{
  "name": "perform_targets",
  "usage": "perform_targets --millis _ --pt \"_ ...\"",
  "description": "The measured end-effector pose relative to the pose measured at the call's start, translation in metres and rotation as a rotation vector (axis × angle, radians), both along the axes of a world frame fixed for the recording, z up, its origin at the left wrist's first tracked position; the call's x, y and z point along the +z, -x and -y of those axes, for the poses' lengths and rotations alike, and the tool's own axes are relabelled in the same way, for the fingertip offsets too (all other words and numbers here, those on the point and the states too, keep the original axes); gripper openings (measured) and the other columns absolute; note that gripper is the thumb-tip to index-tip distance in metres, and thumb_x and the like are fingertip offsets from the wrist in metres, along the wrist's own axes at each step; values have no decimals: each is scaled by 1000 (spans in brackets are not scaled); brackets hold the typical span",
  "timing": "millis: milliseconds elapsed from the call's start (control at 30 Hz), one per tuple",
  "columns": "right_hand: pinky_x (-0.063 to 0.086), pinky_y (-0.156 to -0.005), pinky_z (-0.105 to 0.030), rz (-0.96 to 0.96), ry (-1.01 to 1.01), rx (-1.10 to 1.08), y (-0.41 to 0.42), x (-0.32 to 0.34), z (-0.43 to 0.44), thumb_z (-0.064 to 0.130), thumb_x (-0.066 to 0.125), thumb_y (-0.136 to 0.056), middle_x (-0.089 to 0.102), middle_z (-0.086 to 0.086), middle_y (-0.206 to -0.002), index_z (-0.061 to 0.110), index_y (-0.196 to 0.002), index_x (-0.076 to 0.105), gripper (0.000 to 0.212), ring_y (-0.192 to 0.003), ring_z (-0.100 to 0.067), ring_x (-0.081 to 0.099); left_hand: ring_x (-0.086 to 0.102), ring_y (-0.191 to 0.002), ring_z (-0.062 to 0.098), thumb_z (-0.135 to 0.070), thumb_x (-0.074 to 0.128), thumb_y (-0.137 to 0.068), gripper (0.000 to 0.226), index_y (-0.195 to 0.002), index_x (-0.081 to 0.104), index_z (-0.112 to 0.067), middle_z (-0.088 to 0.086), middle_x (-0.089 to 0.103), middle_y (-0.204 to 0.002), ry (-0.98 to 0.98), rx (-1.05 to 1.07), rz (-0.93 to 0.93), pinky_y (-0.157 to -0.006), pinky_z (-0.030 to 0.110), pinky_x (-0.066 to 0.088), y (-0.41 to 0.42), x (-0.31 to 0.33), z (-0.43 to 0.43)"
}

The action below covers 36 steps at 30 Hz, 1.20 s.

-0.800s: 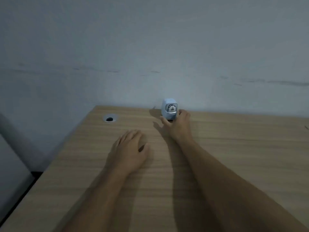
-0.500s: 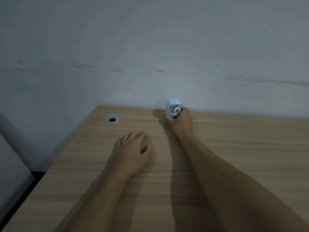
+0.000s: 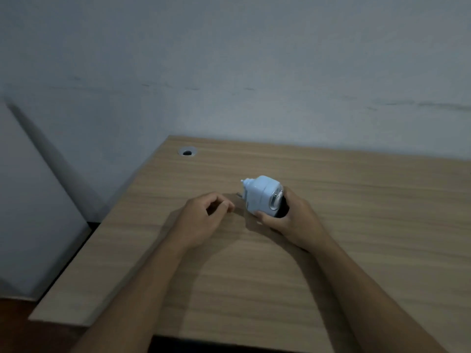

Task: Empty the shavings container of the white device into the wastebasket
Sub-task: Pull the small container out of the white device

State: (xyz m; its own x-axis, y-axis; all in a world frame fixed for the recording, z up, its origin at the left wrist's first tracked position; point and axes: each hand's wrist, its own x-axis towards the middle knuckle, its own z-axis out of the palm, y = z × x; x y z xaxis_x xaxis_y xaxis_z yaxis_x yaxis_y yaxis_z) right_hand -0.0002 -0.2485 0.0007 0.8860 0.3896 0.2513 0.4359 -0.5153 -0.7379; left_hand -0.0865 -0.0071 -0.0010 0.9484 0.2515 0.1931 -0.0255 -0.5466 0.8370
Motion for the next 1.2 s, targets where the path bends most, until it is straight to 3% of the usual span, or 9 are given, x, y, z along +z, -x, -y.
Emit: perform_targets --millis 133,267,333,467,533,667,833,1000,1200 --pt "54 -89 -10 0 -57 96 40 -4 17 31 97 -81 78 20 -122 26 -141 67 68 -110 10 72 76 -120 5 -32 74 -106 18 -118 86 -25 -12 84 -121 -80 -113 38 -108 32 59 45 -7 10" --pt "60 -101 -25 -9 -72 183 67 -4 30 36 98 -80 78 18 -129 29 -147 63 75 -117 0 75 67 -133 2 -63 75 -95 54 -139 77 -31 -20 76 -137 -202 -198 -16 -118 37 53 76 -4 17" --pt "59 -106 -32 5 -49 225 77 -3 33 35 98 -80 77 17 -131 29 -148 63 76 -121 -1 74 65 -133 1 -62 80 -92 60 -143 75 -32 -19 75 -138 -201 -225 -35 -117 36 53 85 -1 19" --pt "58 -112 -43 -13 -13 300 88 1 32 32 97 -81 76 16 -136 32 -149 61 77 -126 -5 74 61 -114 -22 -53 88 -88 52 -137 75 -42 -27 69 -124 -175 -223 -116 -101 23 51 96 9 22" --pt "57 -114 -47 -19 -7 307 89 3 32 30 97 -82 76 16 -137 31 -150 61 77 -128 -7 73 64 -116 -19 -51 90 -87 50 -134 77 -43 -22 74 -126 -135 -229 -141 -105 26 53 98 12 21" --pt "56 -116 -43 -38 14 327 90 6 34 23 96 -82 76 15 -137 29 -151 61 77 -128 -6 73 75 -127 4 -42 93 -88 50 -135 80 -37 -18 83 -132 -32 -264 -128 -118 40 55 102 16 18" --pt "56 -115 -41 -67 44 342 88 4 41 20 93 -84 76 12 -134 28 -150 60 75 -126 -9 73 72 -125 -10 -34 93 -89 49 -135 79 -35 -28 81 -131 -37 -199 -101 -118 29 53 124 11 3" --pt "52 -110 -16 -74 22 356 89 2 44 12 93 -86 73 25 -133 25 -152 59 75 -124 4 70 65 -132 -11 -64 90 -81 69 -144 72 -42 -29 75 -138 -144 -90 -165 -118 30 52 165 8 -29" --pt "56 -110 -23 -209 -48 353 91 14 42 39 97 -76 75 18 -139 24 -153 57 88 -127 1 72 70 -135 2 -42 93 -80 66 -142 74 -29 -18 79 -139 55 -38 -79 -123 30 51 209 1 -53"
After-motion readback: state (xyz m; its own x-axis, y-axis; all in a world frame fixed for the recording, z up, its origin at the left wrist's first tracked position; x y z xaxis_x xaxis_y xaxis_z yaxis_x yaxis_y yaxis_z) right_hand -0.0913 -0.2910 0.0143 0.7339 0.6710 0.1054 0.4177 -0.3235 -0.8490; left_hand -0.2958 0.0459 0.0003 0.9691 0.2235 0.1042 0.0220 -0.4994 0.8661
